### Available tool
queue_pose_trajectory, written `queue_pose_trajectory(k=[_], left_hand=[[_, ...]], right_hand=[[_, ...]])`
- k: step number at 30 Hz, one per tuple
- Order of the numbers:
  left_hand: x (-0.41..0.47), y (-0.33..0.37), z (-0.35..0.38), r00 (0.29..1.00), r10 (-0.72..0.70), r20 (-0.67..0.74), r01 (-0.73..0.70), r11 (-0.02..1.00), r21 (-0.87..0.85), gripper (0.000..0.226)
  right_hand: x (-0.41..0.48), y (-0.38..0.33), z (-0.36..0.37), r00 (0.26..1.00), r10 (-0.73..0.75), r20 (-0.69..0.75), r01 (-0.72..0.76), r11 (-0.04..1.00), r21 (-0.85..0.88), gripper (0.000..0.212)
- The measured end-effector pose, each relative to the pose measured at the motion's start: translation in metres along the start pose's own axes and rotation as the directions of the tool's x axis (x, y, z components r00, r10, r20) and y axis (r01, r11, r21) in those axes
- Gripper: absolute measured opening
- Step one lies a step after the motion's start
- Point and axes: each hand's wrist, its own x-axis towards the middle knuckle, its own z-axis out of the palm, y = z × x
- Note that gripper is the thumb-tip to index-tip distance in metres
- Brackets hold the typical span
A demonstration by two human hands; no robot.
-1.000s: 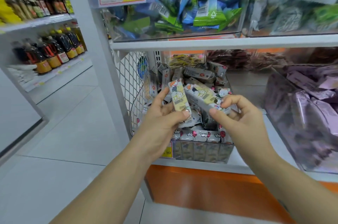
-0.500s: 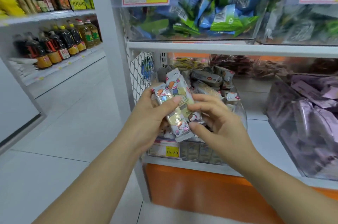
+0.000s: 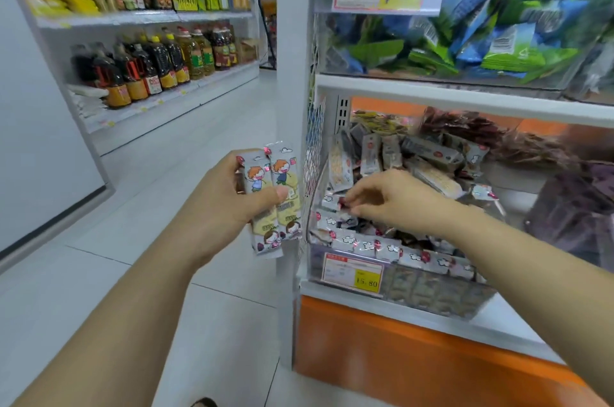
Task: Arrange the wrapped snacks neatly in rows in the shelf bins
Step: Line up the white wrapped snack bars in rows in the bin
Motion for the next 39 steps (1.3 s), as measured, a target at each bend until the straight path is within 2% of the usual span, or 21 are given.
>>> queue_pose_trajectory(k=[4, 8, 11, 15, 21, 23, 26, 29, 34, 39], left_hand=[[0.004, -0.003, -0.004, 1.0, 0.017, -0.017, -0.017, 0.999, 0.031, 0.033], [0.009, -0.005, -0.002, 0.999, 0.022, -0.025, -0.021, 0.998, 0.053, 0.033], [0.01, -0.007, 0.0, 1.0, 0.017, -0.014, -0.017, 0.999, 0.038, 0.035], [0.011, -0.008, 0.0, 1.0, 0.024, -0.017, -0.023, 0.999, 0.036, 0.034], [0.012, -0.006, 0.003, 0.999, 0.035, 0.007, -0.035, 0.999, 0.04, 0.034], [0.011, -0.004, 0.006, 0.999, 0.046, 0.025, -0.047, 0.998, 0.034, 0.035], [0.009, -0.002, 0.011, 0.996, 0.066, 0.058, -0.067, 0.998, 0.006, 0.037], [0.008, 0.0, 0.018, 0.992, 0.087, 0.094, -0.085, 0.996, -0.024, 0.038], [0.01, 0.004, 0.029, 0.985, 0.116, 0.129, -0.109, 0.992, -0.06, 0.04], [0.016, 0.005, 0.041, 0.982, 0.119, 0.148, -0.114, 0.993, -0.04, 0.042]], right_hand=[[0.023, -0.007, 0.02, 0.998, -0.007, 0.068, 0.01, 0.999, -0.047, 0.03], [0.037, -0.011, 0.028, 0.995, -0.015, 0.102, 0.027, 0.993, -0.116, 0.012], [0.042, -0.009, 0.027, 0.999, -0.03, 0.022, 0.033, 0.989, -0.146, 0.03], [0.04, -0.005, 0.022, 0.999, -0.028, -0.044, 0.026, 0.999, -0.026, 0.028], [0.042, -0.003, 0.034, 0.996, -0.018, 0.091, 0.02, 1.0, -0.024, 0.017], [0.039, -0.003, 0.027, 0.99, -0.013, 0.137, 0.007, 0.999, 0.041, 0.005], [0.029, -0.002, 0.005, 0.994, -0.015, 0.108, -0.001, 0.989, 0.149, 0.008], [0.018, 0.007, -0.017, 0.997, -0.036, 0.066, 0.03, 0.996, 0.088, 0.011], [0.01, 0.028, -0.021, 0.973, -0.027, 0.227, 0.036, 0.999, -0.036, 0.02], [0.016, 0.037, -0.018, 0.956, -0.083, 0.283, 0.119, 0.987, -0.112, 0.027]])
